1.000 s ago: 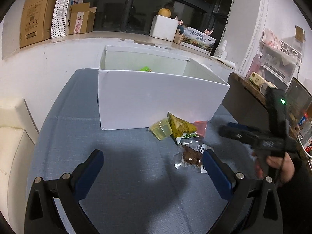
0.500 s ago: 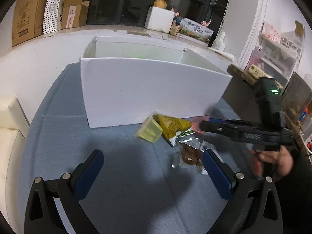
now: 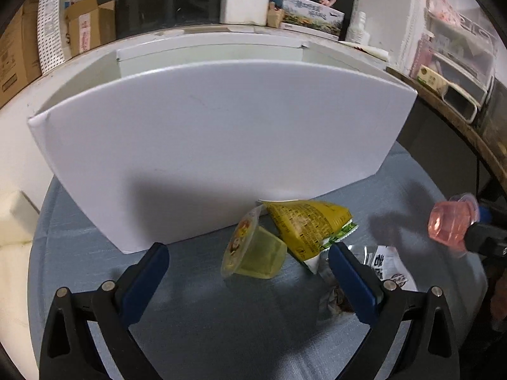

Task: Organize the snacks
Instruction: 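Grasp a clear jelly cup with the left tool while the right grasps a pink round cup, then carry both cups over the white box and release them inside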

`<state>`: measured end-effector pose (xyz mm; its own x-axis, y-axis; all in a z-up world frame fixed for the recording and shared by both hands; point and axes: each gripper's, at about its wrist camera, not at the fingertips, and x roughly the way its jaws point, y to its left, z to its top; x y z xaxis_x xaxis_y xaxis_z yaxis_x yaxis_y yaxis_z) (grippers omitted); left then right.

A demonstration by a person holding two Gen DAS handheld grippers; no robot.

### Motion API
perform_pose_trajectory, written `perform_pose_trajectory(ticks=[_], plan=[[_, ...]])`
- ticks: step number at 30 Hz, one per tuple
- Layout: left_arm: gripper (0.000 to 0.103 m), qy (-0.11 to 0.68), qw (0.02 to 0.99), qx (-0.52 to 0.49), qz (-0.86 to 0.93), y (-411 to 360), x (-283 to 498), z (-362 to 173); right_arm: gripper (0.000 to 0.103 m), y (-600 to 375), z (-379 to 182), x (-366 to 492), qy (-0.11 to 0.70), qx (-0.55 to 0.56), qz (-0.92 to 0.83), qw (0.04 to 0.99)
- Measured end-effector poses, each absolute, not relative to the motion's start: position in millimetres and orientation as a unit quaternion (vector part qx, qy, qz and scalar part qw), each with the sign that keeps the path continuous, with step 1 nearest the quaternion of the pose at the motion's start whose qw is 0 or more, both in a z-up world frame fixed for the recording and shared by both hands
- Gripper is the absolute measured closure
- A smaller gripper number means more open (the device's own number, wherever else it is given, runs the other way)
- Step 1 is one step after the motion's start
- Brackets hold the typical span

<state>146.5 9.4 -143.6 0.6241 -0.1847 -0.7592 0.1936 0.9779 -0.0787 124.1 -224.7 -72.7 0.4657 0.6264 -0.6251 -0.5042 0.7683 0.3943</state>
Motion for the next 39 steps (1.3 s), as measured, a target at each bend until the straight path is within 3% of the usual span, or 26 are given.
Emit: perform_pose_trajectory(ticks=[3,4,6,8,19,31,39], plan=[[0.03,0.42,0.899,-0.012,-0.121,11.9,149.0,-144.1,0.051,-223.5,-73.1,124.8,0.396,0.077,0.331,0.853],[0.033,0.421,0.899,-0.011,-0.124,12.0,149.4,-144.2,0.051,-226.4,-73.5,123.7,0.396,0.078,0.332,0.852],[0.052,0.421,0.895,-0.013,-0.149,11.2,148.0,-143.2,0.051,-225.8,-73.9,122.8,0.396,0.079,0.334,0.852],[0.061,0.421,0.893,-0.011,-0.155,9.6,145.4,-141.9,0.051,-225.8,-73.7,121.8,0.396,0.081,0.336,0.851],[0.064,0.381,0.911,-0.036,-0.157,28.9,94.9,-114.2,0.051,-220.0,-64.3,111.6,0.383,0.072,0.344,0.854],[0.066,0.396,0.905,-0.043,-0.153,38.3,100.5,-125.9,0.051,-207.7,-70.3,110.4,0.391,0.064,0.353,0.847],[0.067,0.334,0.928,-0.041,-0.162,42.3,84.6,-72.5,0.051,-208.3,-41.6,115.0,0.358,0.068,0.357,0.86]])
